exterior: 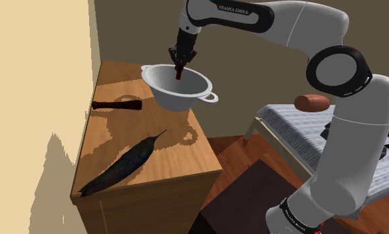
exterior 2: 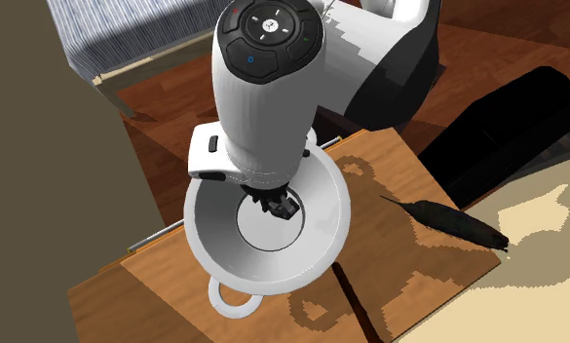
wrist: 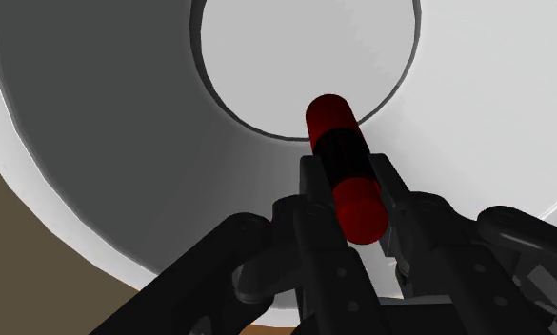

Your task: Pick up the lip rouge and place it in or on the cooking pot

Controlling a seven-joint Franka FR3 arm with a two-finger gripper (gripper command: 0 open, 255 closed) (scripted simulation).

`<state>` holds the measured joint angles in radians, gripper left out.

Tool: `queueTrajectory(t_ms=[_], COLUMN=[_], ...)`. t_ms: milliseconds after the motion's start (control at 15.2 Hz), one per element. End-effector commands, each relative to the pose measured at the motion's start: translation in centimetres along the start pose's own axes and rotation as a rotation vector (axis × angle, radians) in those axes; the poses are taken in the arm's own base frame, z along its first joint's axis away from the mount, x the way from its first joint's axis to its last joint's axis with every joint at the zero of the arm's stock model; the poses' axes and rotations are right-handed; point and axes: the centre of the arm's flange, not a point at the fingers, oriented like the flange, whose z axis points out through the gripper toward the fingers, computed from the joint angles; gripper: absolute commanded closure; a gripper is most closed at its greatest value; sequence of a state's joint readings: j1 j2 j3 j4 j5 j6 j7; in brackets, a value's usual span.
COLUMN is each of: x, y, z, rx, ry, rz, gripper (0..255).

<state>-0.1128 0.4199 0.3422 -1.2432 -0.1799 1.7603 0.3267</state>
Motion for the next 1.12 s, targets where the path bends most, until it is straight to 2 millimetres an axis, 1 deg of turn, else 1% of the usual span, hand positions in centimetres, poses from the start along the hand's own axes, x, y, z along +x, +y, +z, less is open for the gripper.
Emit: queueTrajectory(t_ms=[0,66,396,594,660,1056], x=[0.0,0.0,0.0,0.0,0.0,0.0], y=[0.0,0.0,0.0,0.0,0.0,0.0], z=[0.0,0.0,0.0,-4.0,-5.0,-5.0], rx=[0.000,0.000,0.000,0.000,0.000,0.000], ry=[0.000,0.000,0.000,0.000,0.000,0.000], rz=[0.000,0.000,0.000,0.000,0.000,0.000], gripper=[255,0,0,0,0,0])
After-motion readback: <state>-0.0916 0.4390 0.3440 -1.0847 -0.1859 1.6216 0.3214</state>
